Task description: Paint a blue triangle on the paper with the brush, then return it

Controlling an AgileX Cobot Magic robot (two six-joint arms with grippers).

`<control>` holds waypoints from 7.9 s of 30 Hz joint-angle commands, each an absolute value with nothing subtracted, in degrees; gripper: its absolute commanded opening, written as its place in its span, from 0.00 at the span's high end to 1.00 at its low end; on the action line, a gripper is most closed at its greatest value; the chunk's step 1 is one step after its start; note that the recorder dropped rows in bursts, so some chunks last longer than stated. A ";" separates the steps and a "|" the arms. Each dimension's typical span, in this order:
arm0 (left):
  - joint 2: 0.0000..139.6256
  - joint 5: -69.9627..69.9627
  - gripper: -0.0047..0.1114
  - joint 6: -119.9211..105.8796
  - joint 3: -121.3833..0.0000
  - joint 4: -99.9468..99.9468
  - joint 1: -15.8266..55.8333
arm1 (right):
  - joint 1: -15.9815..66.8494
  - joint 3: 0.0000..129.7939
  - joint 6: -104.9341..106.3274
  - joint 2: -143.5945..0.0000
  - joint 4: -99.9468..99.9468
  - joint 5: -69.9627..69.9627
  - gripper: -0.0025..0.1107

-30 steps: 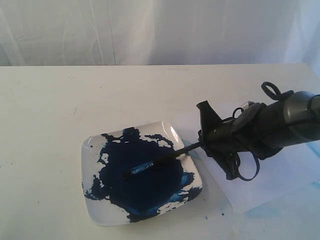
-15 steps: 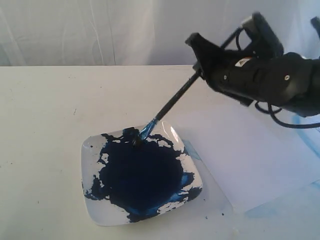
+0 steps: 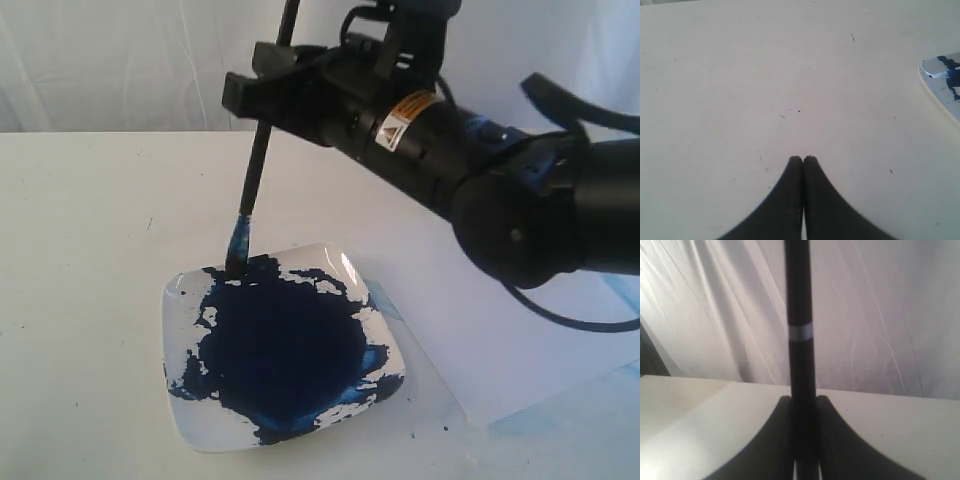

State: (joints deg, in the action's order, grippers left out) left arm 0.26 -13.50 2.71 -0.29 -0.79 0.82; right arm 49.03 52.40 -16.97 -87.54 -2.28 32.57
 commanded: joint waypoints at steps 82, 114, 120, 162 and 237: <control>0.00 -13.34 0.96 2.71 0.00 -0.55 0.73 | 49.10 44.54 -5.03 -84.44 -3.15 41.59 0.98; 0.00 -10.88 0.96 2.55 0.00 -0.55 0.73 | 31.08 47.64 -59.05 -74.36 53.40 48.23 0.98; 0.00 -9.08 0.96 2.55 0.00 -0.55 0.73 | 26.64 53.48 -67.25 -74.59 66.42 55.53 0.98; 13.01 -4.12 0.96 27.00 -14.36 1.92 0.96 | 26.05 56.55 -52.24 -98.35 64.09 61.35 0.98; 57.88 -42.19 0.96 -67.86 -32.77 83.90 20.89 | 13.48 56.55 -55.50 -82.21 57.37 54.35 0.98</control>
